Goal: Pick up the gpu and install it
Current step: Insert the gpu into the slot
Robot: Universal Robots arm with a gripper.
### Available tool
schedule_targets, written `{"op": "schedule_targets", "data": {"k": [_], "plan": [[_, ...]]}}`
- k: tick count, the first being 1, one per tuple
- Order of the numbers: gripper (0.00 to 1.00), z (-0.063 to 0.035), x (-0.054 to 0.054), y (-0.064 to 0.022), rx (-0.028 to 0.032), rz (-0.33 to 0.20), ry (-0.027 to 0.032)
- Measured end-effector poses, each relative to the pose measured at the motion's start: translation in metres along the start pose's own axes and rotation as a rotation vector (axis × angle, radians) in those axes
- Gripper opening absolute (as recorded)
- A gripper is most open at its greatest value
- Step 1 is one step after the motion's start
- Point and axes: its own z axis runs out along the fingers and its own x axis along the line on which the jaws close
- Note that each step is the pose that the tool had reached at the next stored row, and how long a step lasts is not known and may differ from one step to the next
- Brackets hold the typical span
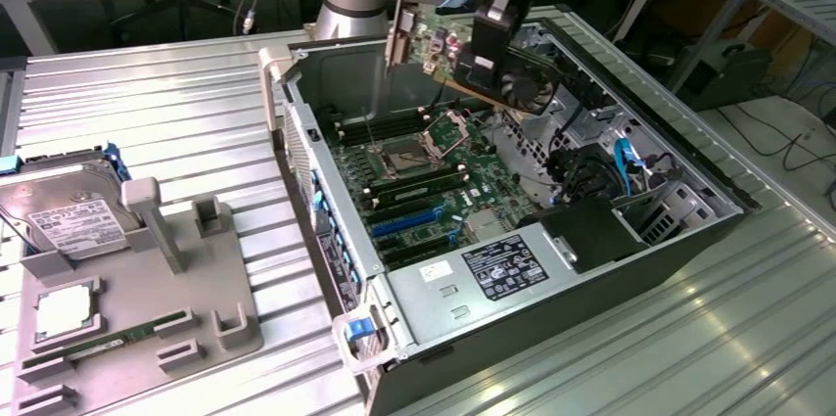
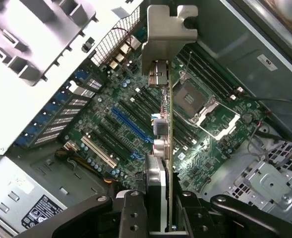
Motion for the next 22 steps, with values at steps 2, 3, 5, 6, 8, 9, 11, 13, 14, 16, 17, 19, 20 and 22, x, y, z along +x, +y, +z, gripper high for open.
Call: {"op": "schedule_targets", "data": {"k": [2,3,5,6,8,9,11,13,14,16,17,19,20,22], "plan": [[0.28,0.0,0.0001,0.0,-0.0007,-0.033,0.0004],[0.28,0.0,0.0001,-0.0001,-0.001,-0.049,0.0007],[0.28,0.0,0.0002,-0.0002,-0.0015,-0.074,0.0009],[0.28,0.0,0.0002,-0.0002,-0.0018,-0.087,0.0011],[0.28,0.0,0.0002,-0.0003,-0.0024,-0.115,0.0014],[0.28,0.0,0.0003,-0.0003,-0.0026,-0.127,0.0016],[0.28,0.0,0.0005,-0.0005,-0.0031,-0.15,0.002],[0.28,0.0,0.0006,-0.0007,-0.0035,-0.172,0.0022],[0.28,0.0,0.0007,-0.0007,-0.0037,-0.183,0.0024],[0.28,0.0,0.0008,-0.0009,-0.0044,-0.216,0.0029],[0.28,0.0,0.0009,-0.0009,-0.0046,-0.226,0.003],[0.28,0.0,0.001,-0.001,-0.0051,-0.249,0.0033],[0.28,-0.0001,0.001,-0.0011,-0.0052,-0.259,0.0034],[0.28,0.0,0.0011,-0.0012,-0.0057,-0.281,0.0037]]}}
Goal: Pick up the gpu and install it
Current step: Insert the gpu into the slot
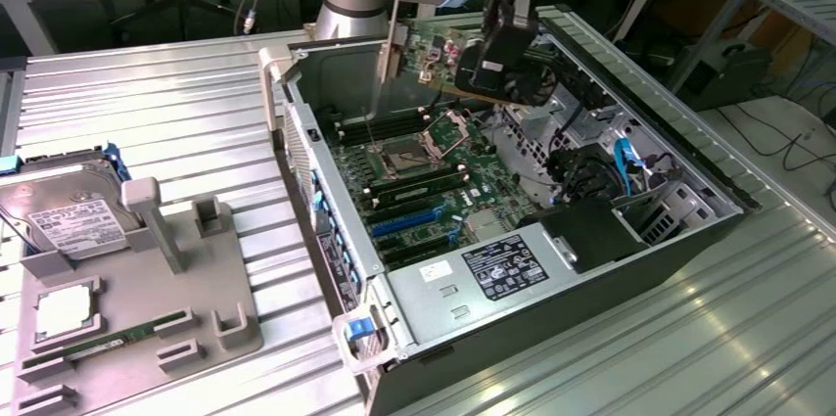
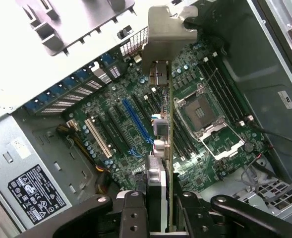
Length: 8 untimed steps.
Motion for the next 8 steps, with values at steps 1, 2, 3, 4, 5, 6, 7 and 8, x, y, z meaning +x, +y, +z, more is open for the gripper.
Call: {"op": "schedule_targets", "data": {"k": [1,2,3,4,5,6,7,8], "plan": [[0.28,0.0,0.0,0.0,-0.0002,-0.01,0.0001],[0.28,0.0,0.0001,-0.0001,-0.0006,-0.027,0.0004],[0.28,0.0,0.0001,-0.0001,-0.0008,-0.039,0.0005],[0.28,0.0,0.0002,-0.0001,-0.0011,-0.055,0.0007],[0.28,0.0,0.0002,-0.0001,-0.0014,-0.067,0.0009],[0.28,0.0,0.0002,-0.0001,-0.0017,-0.081,0.0011],[0.28,0.0,0.0002,-0.0001,-0.0019,-0.093,0.0012],[0.28,-0.0001,0.0002,-0.0001,-0.0022,-0.108,0.0015]]}}
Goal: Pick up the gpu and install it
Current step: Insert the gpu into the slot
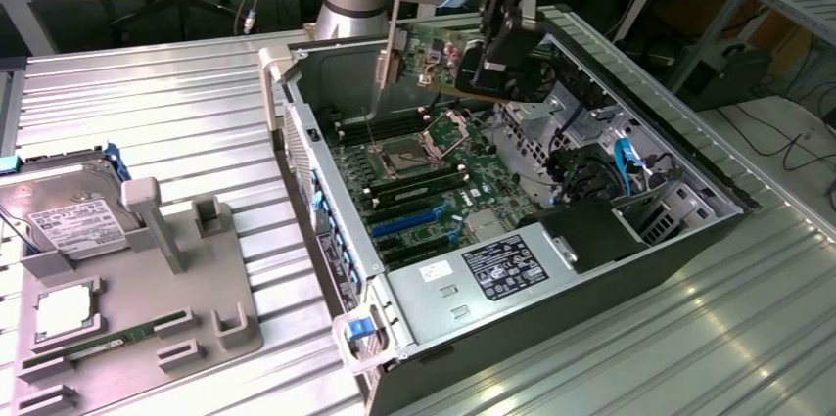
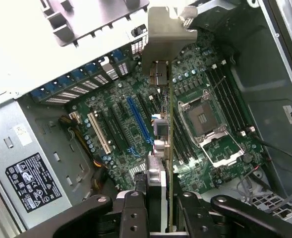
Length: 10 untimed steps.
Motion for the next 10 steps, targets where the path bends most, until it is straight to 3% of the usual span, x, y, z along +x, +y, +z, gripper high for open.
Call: {"op": "schedule_targets", "data": {"k": [10], "plan": [[0.28,0.0,0.0,0.0,-0.0035,-0.175,0.0022]]}}
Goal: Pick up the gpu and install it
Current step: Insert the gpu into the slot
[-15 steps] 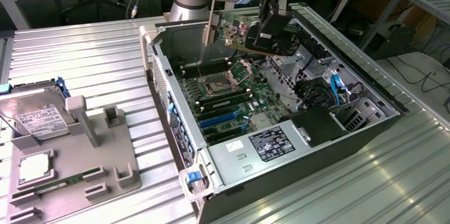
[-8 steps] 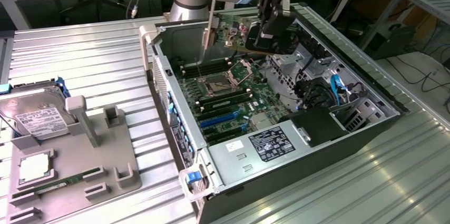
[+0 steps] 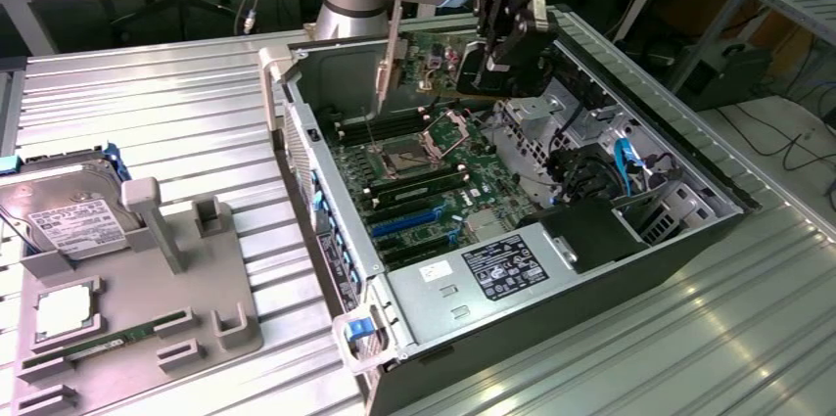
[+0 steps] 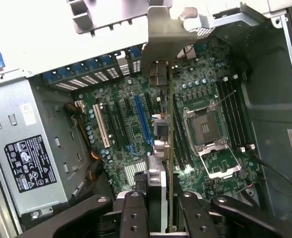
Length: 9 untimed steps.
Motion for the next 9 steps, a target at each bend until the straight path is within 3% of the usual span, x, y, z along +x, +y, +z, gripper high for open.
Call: {"op": "schedule_targets", "data": {"k": [9], "plan": [[0.28,0.0002,0.0,0.0,-0.0026,-0.142,0.0021]]}}
